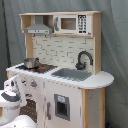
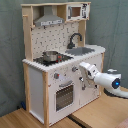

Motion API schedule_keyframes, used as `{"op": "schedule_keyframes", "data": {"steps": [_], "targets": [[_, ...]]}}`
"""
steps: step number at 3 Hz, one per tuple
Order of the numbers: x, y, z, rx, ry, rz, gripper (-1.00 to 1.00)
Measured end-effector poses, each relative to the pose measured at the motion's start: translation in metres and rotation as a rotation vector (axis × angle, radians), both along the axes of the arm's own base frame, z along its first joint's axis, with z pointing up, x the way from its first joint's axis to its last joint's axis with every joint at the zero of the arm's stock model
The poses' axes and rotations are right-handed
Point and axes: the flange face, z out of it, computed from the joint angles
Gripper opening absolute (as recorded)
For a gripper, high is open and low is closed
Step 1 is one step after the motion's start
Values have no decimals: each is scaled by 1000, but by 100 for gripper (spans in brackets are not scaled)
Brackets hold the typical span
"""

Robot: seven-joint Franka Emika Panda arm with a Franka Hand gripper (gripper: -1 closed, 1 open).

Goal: Play with the kitchen

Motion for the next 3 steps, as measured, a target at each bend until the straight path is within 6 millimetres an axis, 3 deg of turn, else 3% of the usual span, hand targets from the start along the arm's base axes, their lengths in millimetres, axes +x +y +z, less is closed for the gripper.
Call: {"op": "schedule_keyframes", "data": {"steps": [1,2,3], "targets": [[-22,9,1,-3,3,-2,100],[-35,1,10,-26,-2,-27,100],[-54,16,20,-36,-12,-34,100]]}}
